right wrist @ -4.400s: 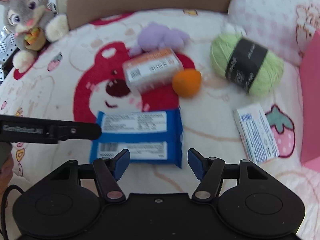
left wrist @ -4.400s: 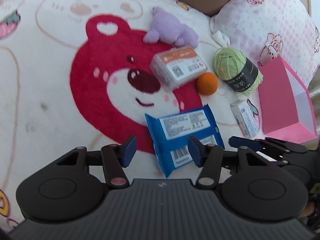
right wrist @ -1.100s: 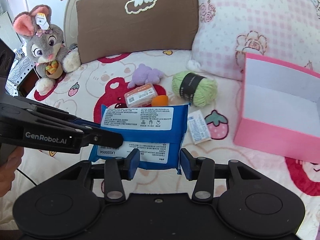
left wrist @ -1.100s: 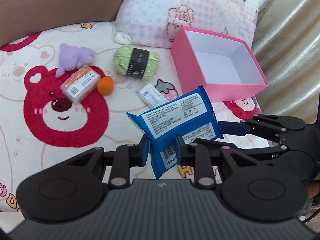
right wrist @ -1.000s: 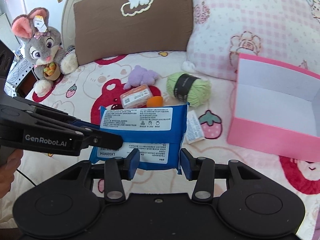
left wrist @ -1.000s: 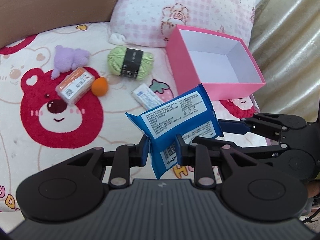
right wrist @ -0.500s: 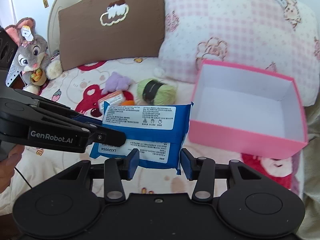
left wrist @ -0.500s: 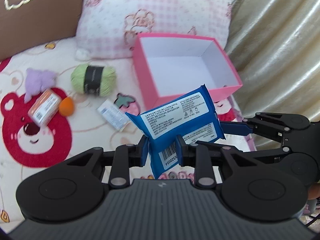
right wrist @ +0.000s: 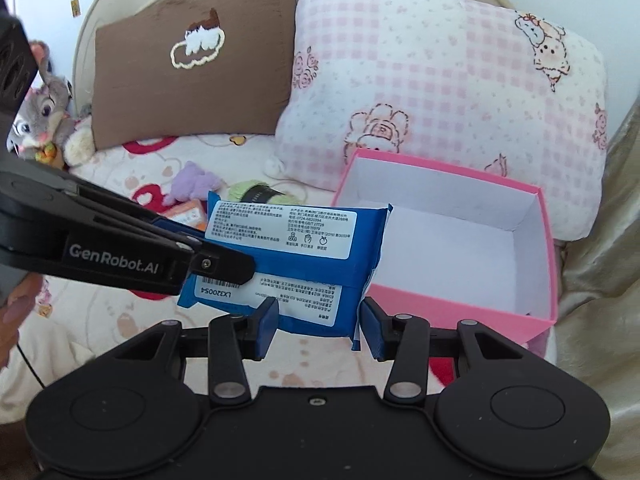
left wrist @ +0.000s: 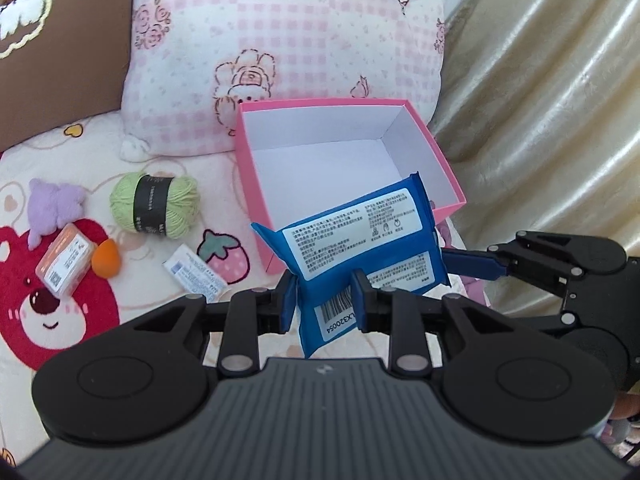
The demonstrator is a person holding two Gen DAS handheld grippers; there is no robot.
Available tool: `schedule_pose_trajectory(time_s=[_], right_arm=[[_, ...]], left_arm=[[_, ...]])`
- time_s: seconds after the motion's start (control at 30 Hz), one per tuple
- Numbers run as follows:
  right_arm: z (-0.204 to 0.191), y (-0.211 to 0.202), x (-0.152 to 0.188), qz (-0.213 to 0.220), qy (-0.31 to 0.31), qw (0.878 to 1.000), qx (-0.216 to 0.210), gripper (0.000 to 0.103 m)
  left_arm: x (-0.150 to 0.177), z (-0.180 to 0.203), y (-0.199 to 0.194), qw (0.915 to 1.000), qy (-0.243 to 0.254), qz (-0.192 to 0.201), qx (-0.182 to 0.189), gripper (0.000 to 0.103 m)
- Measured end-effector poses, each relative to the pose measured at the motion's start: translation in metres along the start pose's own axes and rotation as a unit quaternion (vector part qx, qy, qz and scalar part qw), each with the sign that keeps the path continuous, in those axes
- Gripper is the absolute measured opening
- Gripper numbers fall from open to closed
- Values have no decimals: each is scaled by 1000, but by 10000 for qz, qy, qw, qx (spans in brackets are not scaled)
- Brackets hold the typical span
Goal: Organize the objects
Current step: 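Carry the blue pack with the left gripper over the pink box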
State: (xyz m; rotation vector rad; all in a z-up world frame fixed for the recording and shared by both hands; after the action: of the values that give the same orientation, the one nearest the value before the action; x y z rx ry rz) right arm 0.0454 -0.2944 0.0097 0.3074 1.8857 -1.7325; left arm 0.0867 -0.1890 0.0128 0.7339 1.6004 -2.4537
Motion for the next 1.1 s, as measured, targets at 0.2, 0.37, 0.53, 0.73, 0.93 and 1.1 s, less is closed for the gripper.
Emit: schedule_pose_trajectory(time_s=[0.2, 0.37, 0.53, 0.73, 0.93, 1.1], right_arm=[[12, 4, -7, -43, -7, 9999, 132, 47], [28, 2, -18, -29, -14, 9995, 299, 47], [57, 9, -36, -147, 270, 9991, 286, 47], [97, 17, -48, -215, 682, 9971, 267, 45], [130, 34, -59, -202, 814, 9958, 375, 41], [146, 67, -66, -239, 584, 9960, 631, 41]], left_arm=[[-13, 7, 12, 10000, 53, 31, 9, 26], [-32, 14, 25, 9999, 34, 90, 92, 27], [-53, 27, 46, 9997, 181, 128, 36, 28], [-77, 42, 72, 9995, 162, 41, 282, 28], [-105, 52, 102, 9993, 107, 18, 359, 28], [-127, 46, 137, 9994, -53, -97, 326, 28]])
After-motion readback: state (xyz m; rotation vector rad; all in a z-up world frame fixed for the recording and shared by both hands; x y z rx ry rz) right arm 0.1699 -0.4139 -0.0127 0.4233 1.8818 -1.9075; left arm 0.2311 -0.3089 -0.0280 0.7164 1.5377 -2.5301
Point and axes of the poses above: each gripper's, at about its wrist camera, not at the fingertips, and y roughly the way its jaws point, z to its right, x to its underside, the point moved 5 cm from there along y, roughly the way its jaws point, and after that the axes turned 6 degrees about -z, right-handed, at the moved point
